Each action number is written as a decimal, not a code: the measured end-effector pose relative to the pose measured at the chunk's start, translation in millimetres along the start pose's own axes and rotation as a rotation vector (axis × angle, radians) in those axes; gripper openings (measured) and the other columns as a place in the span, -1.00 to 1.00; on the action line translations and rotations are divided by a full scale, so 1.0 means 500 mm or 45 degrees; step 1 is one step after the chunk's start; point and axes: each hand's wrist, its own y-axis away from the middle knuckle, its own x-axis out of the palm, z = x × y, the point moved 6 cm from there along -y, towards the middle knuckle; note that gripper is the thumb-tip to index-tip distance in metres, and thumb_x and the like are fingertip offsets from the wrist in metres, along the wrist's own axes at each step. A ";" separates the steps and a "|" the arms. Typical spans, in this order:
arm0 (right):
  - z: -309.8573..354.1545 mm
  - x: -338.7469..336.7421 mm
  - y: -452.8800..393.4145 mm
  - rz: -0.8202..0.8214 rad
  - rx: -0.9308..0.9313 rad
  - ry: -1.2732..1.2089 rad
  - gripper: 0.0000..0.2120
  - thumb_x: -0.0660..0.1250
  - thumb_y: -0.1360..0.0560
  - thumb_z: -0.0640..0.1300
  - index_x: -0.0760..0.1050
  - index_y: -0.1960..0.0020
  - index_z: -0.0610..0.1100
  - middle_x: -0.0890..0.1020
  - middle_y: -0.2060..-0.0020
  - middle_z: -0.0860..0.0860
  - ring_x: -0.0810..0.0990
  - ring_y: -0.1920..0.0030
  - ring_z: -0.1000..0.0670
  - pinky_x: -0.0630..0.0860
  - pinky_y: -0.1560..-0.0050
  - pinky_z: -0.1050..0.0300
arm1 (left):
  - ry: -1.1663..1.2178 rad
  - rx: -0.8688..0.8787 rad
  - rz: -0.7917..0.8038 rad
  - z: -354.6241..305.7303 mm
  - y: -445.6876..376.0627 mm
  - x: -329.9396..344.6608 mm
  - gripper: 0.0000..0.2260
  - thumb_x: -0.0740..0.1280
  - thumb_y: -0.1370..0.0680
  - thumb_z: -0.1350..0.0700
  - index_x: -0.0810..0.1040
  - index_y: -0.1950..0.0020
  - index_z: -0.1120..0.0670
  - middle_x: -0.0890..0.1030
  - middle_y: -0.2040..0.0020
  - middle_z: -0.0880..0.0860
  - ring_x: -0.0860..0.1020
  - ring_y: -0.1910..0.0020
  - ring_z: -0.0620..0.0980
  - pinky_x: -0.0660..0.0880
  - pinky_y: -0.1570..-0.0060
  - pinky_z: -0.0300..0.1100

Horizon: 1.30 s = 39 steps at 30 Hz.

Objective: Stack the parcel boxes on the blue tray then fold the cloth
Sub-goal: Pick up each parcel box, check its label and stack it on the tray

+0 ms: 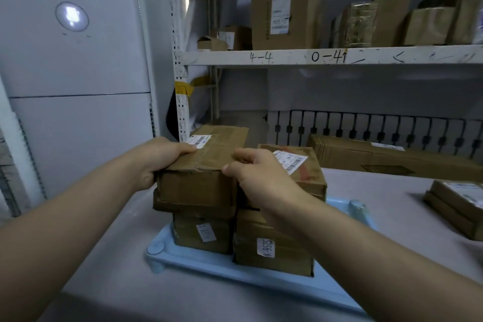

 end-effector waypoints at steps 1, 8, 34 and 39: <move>-0.001 -0.006 0.003 -0.004 -0.015 0.011 -0.81 0.27 -0.60 -0.21 0.47 -0.20 -0.22 0.52 -0.16 -0.09 0.48 -0.04 0.11 0.47 -0.17 0.09 | -0.020 0.018 -0.023 -0.005 0.007 0.000 -0.63 0.39 -0.54 -0.01 0.53 -0.23 0.21 0.68 0.09 0.19 0.66 0.17 0.11 0.58 0.28 -0.11; -0.007 -0.070 0.048 -0.033 -0.101 -0.179 -0.66 0.30 -0.58 -0.22 0.50 -0.35 -0.09 0.64 -0.15 -0.05 0.62 -0.18 -0.06 0.54 -0.27 -0.03 | -0.119 0.577 -0.419 -0.101 0.090 0.023 -0.73 0.30 -0.60 0.06 0.56 -0.27 0.11 0.59 -0.14 0.00 0.50 -0.02 -0.07 0.36 -0.01 -0.24; -0.373 -0.512 0.245 -0.540 0.338 -0.281 -0.86 0.30 -0.54 -0.30 0.61 -0.04 -0.22 0.62 0.18 -0.11 0.56 0.22 -0.05 0.58 0.16 0.02 | -0.776 1.022 0.327 0.005 0.247 0.693 -0.73 0.40 -0.48 -0.06 0.51 -0.16 -0.09 0.46 -0.23 -0.09 0.31 -0.32 -0.10 0.22 -0.20 -0.33; -0.411 -0.502 0.242 -0.452 0.410 -0.248 -0.82 0.35 -0.54 -0.24 0.58 -0.13 -0.20 0.59 0.16 -0.10 0.55 0.16 -0.01 0.58 0.11 0.05 | -0.800 0.697 0.366 0.070 0.210 0.728 -0.59 0.40 -0.50 -0.06 0.46 -0.33 -0.03 0.39 -0.31 0.00 0.25 -0.39 0.00 0.22 -0.28 -0.24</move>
